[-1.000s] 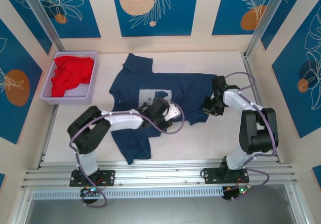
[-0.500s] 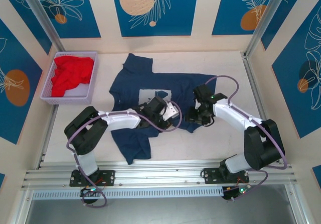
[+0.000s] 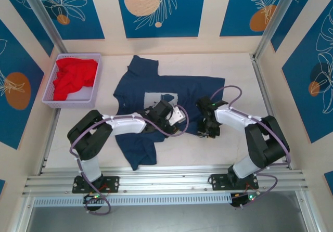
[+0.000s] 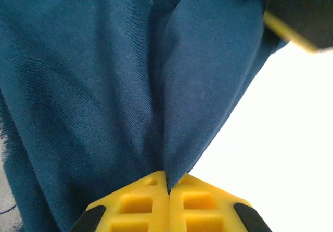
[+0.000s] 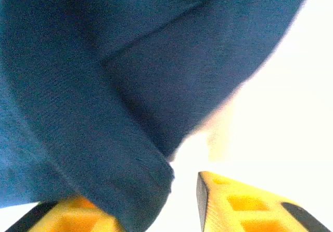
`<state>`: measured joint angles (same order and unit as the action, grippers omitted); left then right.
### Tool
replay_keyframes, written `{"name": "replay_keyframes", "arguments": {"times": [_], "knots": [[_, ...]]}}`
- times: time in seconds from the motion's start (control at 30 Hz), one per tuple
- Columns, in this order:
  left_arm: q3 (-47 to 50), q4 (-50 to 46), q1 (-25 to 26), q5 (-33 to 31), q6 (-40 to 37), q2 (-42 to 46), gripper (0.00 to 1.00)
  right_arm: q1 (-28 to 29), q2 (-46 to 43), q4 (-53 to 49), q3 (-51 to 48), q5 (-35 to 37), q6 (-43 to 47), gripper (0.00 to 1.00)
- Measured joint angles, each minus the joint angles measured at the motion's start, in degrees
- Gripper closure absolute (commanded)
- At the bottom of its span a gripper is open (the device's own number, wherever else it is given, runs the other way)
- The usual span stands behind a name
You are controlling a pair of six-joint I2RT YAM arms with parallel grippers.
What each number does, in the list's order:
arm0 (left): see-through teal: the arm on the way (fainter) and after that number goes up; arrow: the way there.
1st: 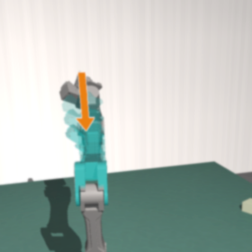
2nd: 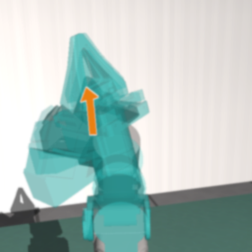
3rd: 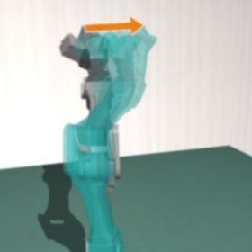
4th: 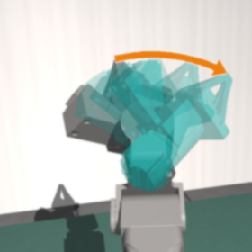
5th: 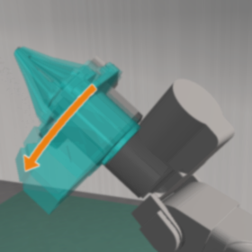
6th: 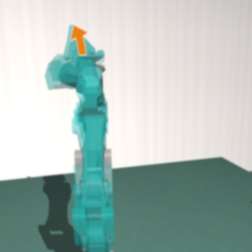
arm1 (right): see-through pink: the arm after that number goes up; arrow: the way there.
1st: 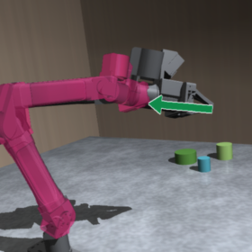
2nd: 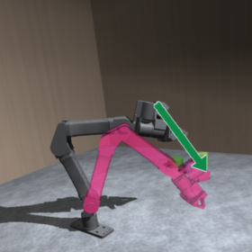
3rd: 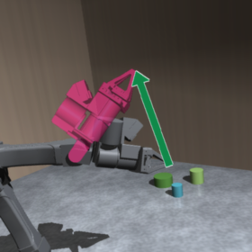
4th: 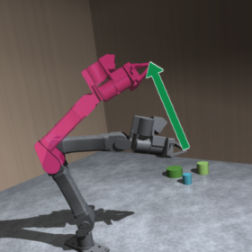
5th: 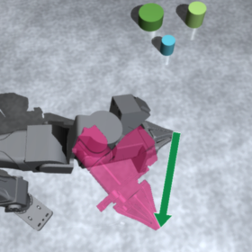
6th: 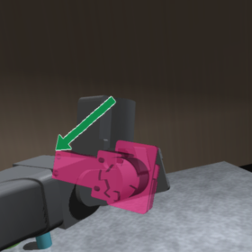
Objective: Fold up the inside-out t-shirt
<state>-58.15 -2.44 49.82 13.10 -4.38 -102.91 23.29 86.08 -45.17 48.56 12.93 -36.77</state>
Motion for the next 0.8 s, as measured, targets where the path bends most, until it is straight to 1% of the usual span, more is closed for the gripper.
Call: {"name": "replay_keyframes", "arguments": {"times": [0.1, 0.23, 0.47, 0.5, 0.53, 0.6, 0.67, 0.73, 0.8], "knots": [[0.2, 0.0, -0.1, 0.0, 0.0, 0.0, 1.0, -4.2, -3.5, -0.8, 0.0, 0.5, 0.6, 0.85], [0.5, 0.0, -0.1, 0.1, 0.0, 0.0, 1.0, -8.0, -5.6, -1.6, 0.0, 0.7, 2.2, 1.0], [0.7, 0.0, -0.1, 1.1, 1.0, 0.0, 1.0, -12.1, -9.5, -3.5, 0.5, 0.5, 5.6, 1.0], [0.7, 0.0, -0.1, 1.5, 1.1, 0.0, 1.0, -12.5, -10.7, -3.7, 0.9, 0.0, 6.0, 0.98], [0.7, 0.0, -0.1, 1.7, 1.3, 0.0, 1.0, -12.7, -11.6, -3.6, 1.0, -0.7, 6.3, 0.93], [0.7, 0.0, -0.1, 2.1, 1.5, 0.0, 1.0, -12.9, -13.7, -3.5, 1.0, -3.6, 6.3, 0.77], [0.7, 0.0, -0.1, 2.4, 1.8, 0.0, 1.0, -12.5, -15.0, -2.3, 0.0, -6.7, 5.9, 0.66], [0.7, 0.0, -0.1, 2.6, 2.0, 0.0, 1.0, -12.4, -15.5, -0.6, -2.5, -9.5, 5.0, 0.6], [0.7, 0.0, -0.1, 3.0, 2.4, 0.0, 1.0, -12.7, -15.2, 1.0, -6.1, -12.2, 4.0, 0.56]]}}
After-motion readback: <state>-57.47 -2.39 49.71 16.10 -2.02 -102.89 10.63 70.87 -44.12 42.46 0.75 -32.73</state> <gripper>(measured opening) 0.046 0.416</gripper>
